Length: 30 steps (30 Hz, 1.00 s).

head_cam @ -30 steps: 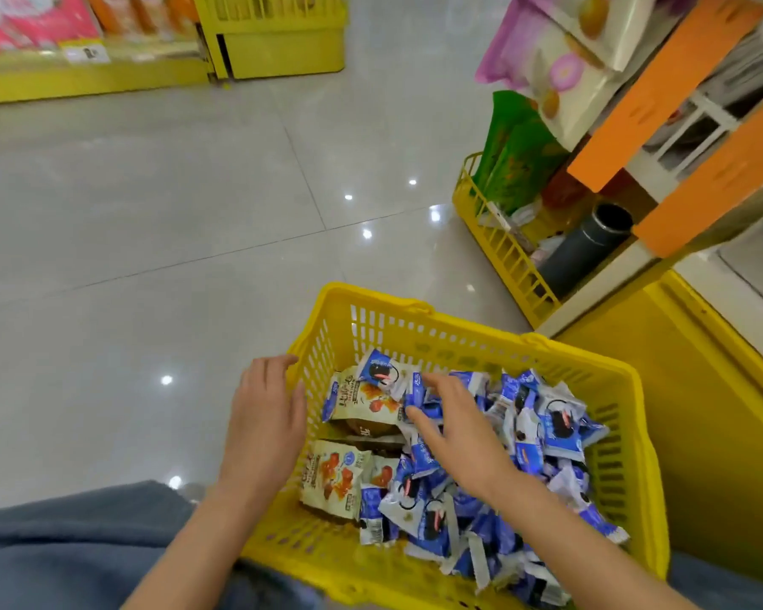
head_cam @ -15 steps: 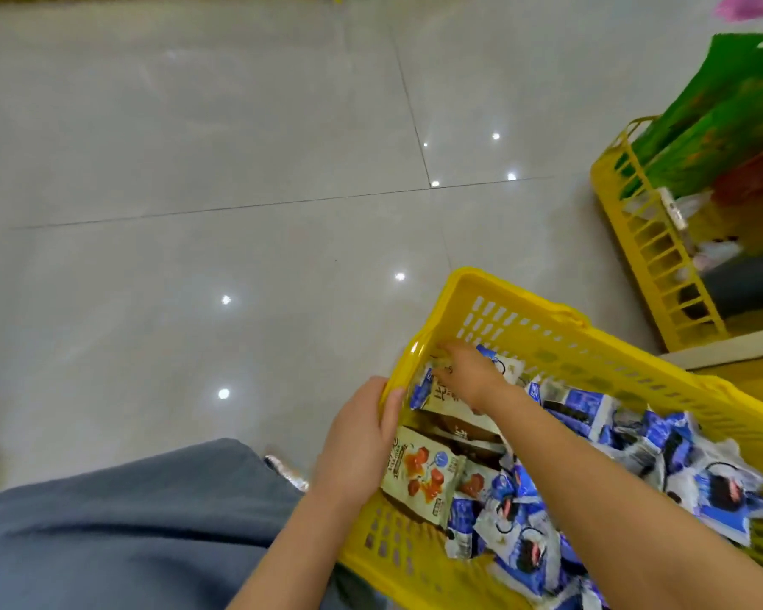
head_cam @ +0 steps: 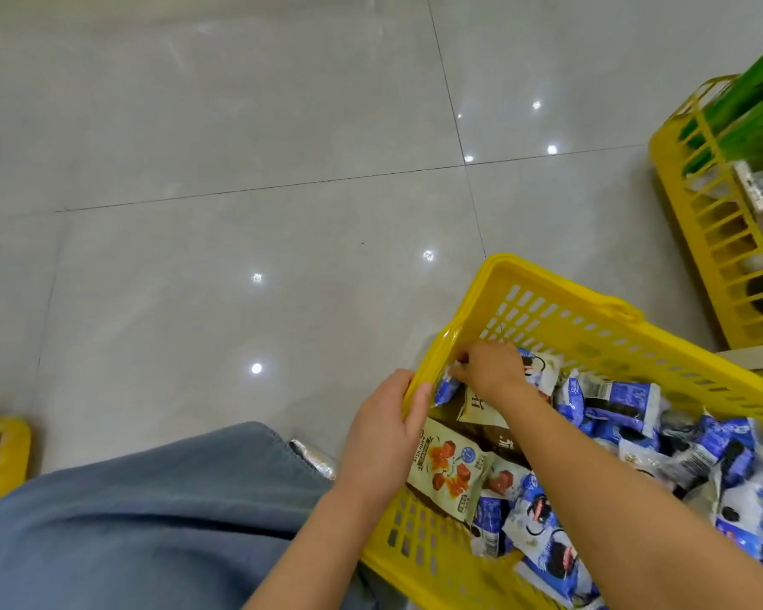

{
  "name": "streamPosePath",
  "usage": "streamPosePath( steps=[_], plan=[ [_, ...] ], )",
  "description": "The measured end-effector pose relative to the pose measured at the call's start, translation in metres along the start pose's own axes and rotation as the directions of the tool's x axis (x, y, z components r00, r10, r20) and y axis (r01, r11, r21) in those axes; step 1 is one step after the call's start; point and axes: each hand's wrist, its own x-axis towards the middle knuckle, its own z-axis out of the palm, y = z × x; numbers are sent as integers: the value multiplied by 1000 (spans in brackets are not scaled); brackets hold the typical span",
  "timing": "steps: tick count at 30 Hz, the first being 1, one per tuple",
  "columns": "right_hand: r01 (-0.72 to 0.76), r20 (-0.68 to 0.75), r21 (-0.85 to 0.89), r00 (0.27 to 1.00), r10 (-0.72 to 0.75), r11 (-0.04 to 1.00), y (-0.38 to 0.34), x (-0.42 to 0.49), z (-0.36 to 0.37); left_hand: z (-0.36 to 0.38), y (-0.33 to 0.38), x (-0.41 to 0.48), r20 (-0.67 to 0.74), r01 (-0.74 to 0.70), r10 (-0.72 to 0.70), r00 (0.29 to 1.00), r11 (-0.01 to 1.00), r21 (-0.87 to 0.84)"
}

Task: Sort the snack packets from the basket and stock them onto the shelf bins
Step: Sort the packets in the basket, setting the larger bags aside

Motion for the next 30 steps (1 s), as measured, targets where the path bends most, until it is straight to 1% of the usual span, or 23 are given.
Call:
streamPosePath(
  steps=[3, 6, 9, 11, 12, 13, 14, 16, 17, 18, 19, 20, 21, 22, 23, 24, 25, 26, 27, 28, 29, 30],
  plan=[
    [65, -93, 61, 994, -59, 996, 2, -11, 3, 0, 2, 1, -4, 3, -3, 1000, 1000, -17],
    [162, -235, 173, 965, -119, 972, 6, -27, -1, -1, 3, 1, -12, 10, -10, 1000, 1000, -4],
    [294, -402, 309, 902, -156, 904, 9, -52, -16, 0, 2, 0, -27, 15, -14, 1000, 999, 49],
    [340, -450, 387, 881, -147, 857, 12, -74, -30, 1, 2, 0, -43, 10, -6, 999, 996, 86],
    [337, -444, 456, 888, -117, 824, 13, -85, -38, 0, 3, 0, -49, 12, -7, 999, 996, 91],
    [326, -425, 546, 902, -80, 771, 14, -97, -46, -1, 6, -1, -58, 19, -14, 998, 995, 94],
    [314, -401, 632, 915, -48, 708, 16, -109, -53, -2, 8, -3, -93, -2, 14, 996, 992, 124],
    [305, -370, 753, 929, -8, 582, 20, -133, -65, -3, 19, -9, -192, -140, 198, 961, 950, 280],
    [311, -361, 800, 933, -4, 513, 21, -146, -70, 0, 27, -14, -223, -199, 274, 935, 930, 310],
    [319, -352, 840, 936, -8, 438, 22, -158, -74, 3, 36, -21, -241, -230, 298, 923, 934, 274],
    [327, -347, 875, 938, -10, 358, 24, -171, -77, 7, 45, -29, -231, -234, 269, 935, 958, 166],
    [335, -349, 896, 937, -5, 290, 27, -183, -79, 12, 55, -37, -181, -179, 175, 968, 984, -3],
    [337, -348, 914, 937, 10, 224, 31, -194, -81, 15, 63, -43, -52, -47, 37, 998, 978, -205],
    [333, -343, 927, 939, 31, 173, 35, -203, -82, 18, 70, -48, 141, 129, -76, 987, 901, -414],
    [325, -333, 938, 941, 52, 122, 39, -211, -82, 21, 72, -52, 318, 285, -122, 940, 795, -536],
    [313, -321, 944, 944, 73, 106, 48, -224, -80, 25, 78, -57, 433, 358, -100, 896, 741, -569],
    [289, -297, 952, 952, 73, 103, 53, -234, -79, 28, 82, -61, 461, 333, -53, 886, 765, -552],
    [252, -261, 959, 964, 55, 127, 54, -237, -76, 30, 81, -62, 441, 277, -18, 898, 801, -530],
    [194, -206, 965, 977, 49, 175, 55, -241, -73, 34, 80, -65, 413, 209, 24, 910, 835, -509],
    [139, -164, 956, 983, 79, 258, 60, -247, -68, 40, 82, -68, 411, 152, 67, 909, 865, -478],
    [96, -143, 937, 983, 118, 335, 65, -253, -63, 48, 84, -72, 434, 101, 108, 894, 897, -430],
    [72, -141, 918, 978, 151, 391, 73, -258, -58, 58, 86, -77, 461, 51, 137, 877, 927, -371]
  ],
)
